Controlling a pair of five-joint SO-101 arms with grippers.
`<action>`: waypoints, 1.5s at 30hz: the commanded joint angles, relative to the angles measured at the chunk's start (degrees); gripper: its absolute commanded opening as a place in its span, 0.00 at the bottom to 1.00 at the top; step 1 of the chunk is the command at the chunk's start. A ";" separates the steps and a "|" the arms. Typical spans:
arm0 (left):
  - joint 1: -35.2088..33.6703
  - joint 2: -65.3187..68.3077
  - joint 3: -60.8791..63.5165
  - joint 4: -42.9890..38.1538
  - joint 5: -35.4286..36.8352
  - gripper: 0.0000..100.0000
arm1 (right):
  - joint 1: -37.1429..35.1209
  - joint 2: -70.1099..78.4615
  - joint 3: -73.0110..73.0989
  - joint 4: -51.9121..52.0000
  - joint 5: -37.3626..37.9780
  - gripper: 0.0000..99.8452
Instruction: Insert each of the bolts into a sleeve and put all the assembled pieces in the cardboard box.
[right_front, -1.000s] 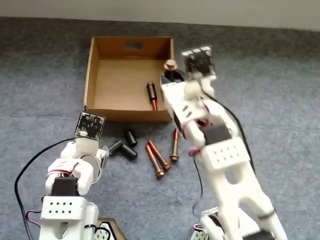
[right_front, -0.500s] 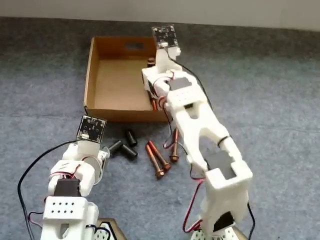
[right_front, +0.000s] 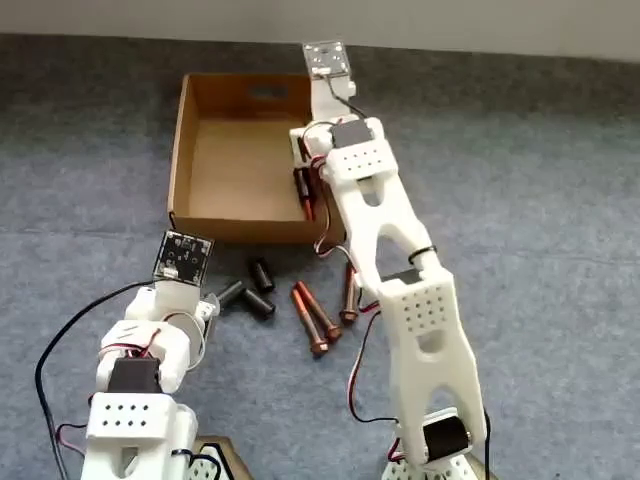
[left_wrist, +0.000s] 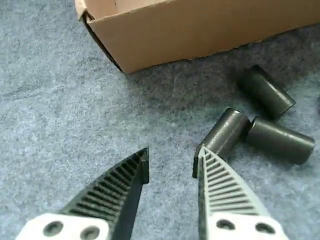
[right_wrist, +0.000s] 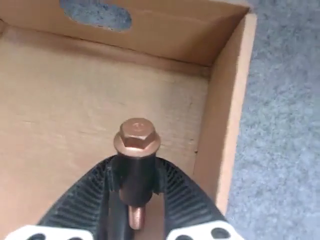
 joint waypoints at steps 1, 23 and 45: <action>-0.04 -0.66 -0.22 -1.05 -0.26 0.17 | 0.66 1.54 -9.45 3.38 0.44 0.01; -0.04 -0.66 -0.22 -1.05 -0.26 0.17 | 1.54 11.38 -23.34 11.74 0.79 0.01; -0.04 -0.66 -0.22 -1.05 -0.26 0.17 | 1.27 10.86 -25.89 19.38 0.53 0.01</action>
